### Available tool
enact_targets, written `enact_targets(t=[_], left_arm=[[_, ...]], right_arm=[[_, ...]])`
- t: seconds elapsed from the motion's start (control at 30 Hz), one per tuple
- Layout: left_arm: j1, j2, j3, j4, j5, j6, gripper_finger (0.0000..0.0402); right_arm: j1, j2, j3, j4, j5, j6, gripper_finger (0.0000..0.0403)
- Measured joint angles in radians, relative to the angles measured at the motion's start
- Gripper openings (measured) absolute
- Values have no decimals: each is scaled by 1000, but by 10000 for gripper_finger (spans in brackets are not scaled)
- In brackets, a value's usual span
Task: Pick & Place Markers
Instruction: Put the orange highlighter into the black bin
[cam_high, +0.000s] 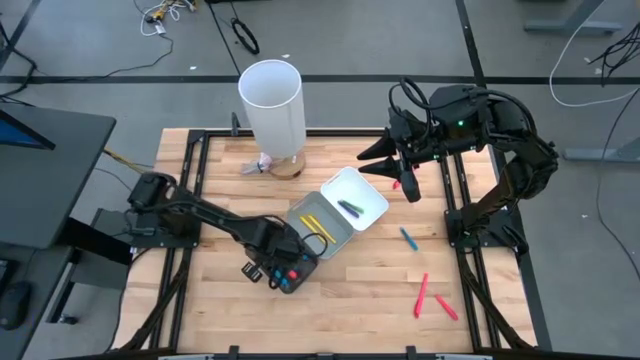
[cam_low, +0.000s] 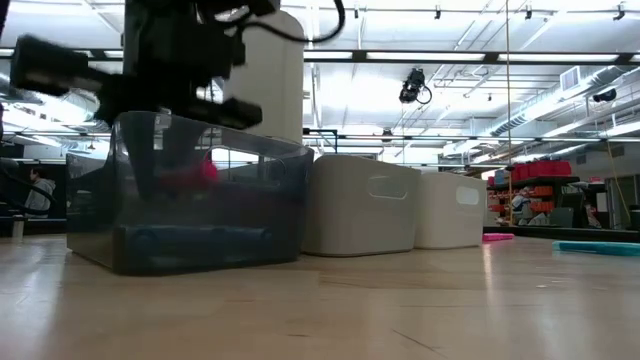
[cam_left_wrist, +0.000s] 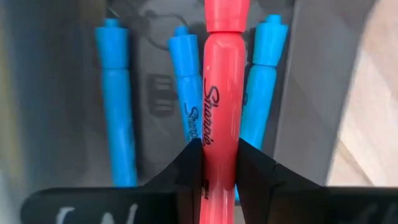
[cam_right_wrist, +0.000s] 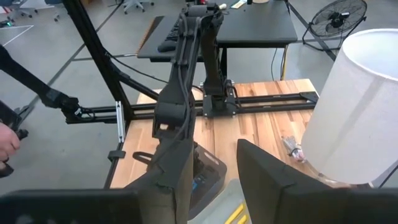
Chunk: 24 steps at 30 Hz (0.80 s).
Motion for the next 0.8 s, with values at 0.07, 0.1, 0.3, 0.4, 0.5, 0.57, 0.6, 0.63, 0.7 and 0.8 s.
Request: enact_targets(t=[0.07,0.1,0.3,0.4,0.5,0.57,0.6,0.63,0.7,0.8], left_arm=[[0,22,-1,8,2,1,72],[0,31,0,17,4,1,72],[2,70,0,84,15,35,72],[2,76,2,81,4,36,72],[2,76,2,70,-7,23,72],[2,69,2,49,-11,12,74],[2,67,1,38,-12,8,86],[2,67,0,36,-15,9,104],[2,62,0,21,-22,11,149],[5,48,0,10,-69,8,206]], right_arm=[[0,0,0,-7,0,0,125],[0,0,0,-11,0,2,125],[0,1,0,-29,0,15,125],[0,1,0,-37,0,16,125],[0,1,0,-48,0,26,125],[0,1,0,-59,0,28,125],[0,1,0,-59,0,28,125],[0,1,0,-62,0,26,125],[0,1,0,-63,0,23,125],[0,1,0,-63,0,23,125]])
